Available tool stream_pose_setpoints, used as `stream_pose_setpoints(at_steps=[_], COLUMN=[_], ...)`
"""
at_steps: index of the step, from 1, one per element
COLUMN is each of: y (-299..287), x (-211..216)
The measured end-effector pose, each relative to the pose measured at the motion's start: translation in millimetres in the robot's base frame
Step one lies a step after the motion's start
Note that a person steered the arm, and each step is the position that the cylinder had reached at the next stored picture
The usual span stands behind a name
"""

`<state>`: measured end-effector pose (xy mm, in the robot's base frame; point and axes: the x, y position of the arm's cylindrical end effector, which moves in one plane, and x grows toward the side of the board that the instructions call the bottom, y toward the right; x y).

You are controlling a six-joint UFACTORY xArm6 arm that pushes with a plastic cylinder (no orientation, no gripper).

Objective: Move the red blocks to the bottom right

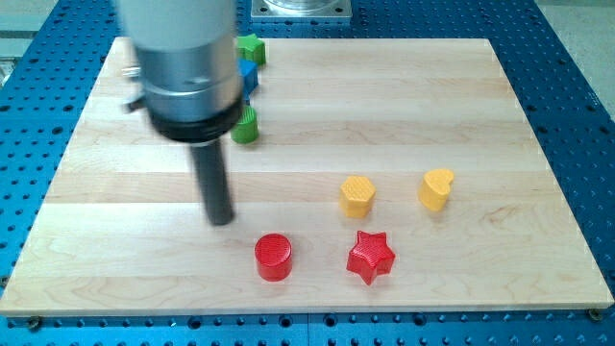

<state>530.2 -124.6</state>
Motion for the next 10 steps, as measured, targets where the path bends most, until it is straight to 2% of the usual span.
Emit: stream_pose_setpoints(at_steps=[1,3,4,7,9,10], y=[-20,129,152,127,258,280], x=[52,46,54,89,88,88])
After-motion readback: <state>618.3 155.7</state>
